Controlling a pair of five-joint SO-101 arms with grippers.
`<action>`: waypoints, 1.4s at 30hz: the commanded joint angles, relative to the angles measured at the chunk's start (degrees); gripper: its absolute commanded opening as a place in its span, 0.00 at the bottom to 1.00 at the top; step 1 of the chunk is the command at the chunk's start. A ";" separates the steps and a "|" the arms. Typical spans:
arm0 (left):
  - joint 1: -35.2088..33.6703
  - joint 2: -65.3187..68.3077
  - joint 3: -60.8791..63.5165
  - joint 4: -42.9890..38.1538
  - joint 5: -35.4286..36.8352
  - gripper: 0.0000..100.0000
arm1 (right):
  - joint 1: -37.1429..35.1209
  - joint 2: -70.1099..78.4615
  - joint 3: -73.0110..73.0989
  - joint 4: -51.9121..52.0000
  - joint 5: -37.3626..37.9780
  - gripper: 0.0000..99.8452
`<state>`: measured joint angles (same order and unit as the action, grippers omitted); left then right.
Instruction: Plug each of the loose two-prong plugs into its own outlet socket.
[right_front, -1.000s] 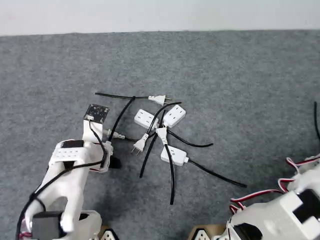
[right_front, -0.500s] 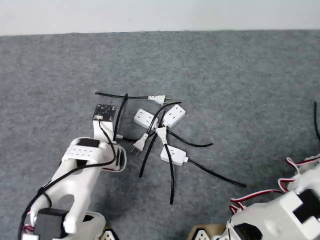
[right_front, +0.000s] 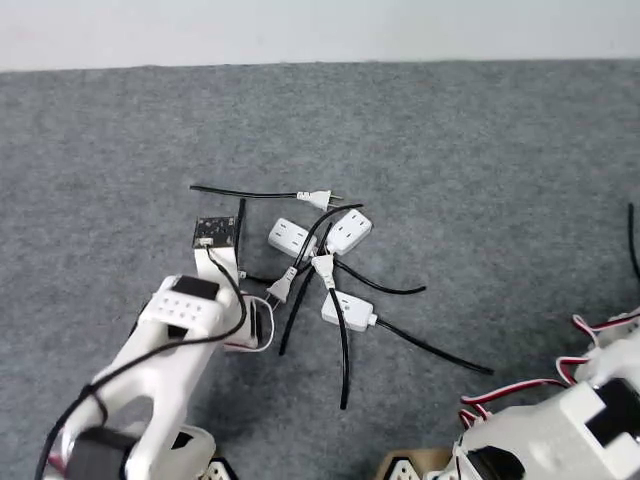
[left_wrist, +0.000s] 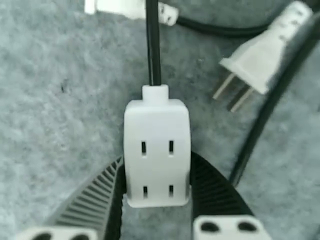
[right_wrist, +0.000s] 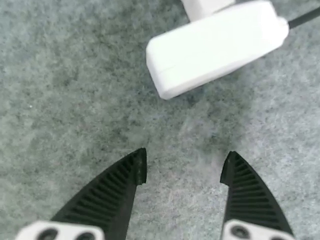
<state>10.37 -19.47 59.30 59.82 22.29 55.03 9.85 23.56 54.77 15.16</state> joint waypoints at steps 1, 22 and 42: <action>1.14 -8.97 4.88 -3.08 -2.46 0.01 | 0.84 -1.01 -2.29 0.66 -0.18 0.23; -5.45 -35.34 10.51 7.21 -11.96 0.34 | -3.38 -1.19 -11.69 14.73 -0.18 0.23; -22.33 -32.00 14.64 -8.62 -12.57 0.34 | -40.66 -46.20 6.77 29.23 -2.99 0.14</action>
<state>-9.41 -54.55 74.51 55.87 9.98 22.68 -29.27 27.34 83.60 12.88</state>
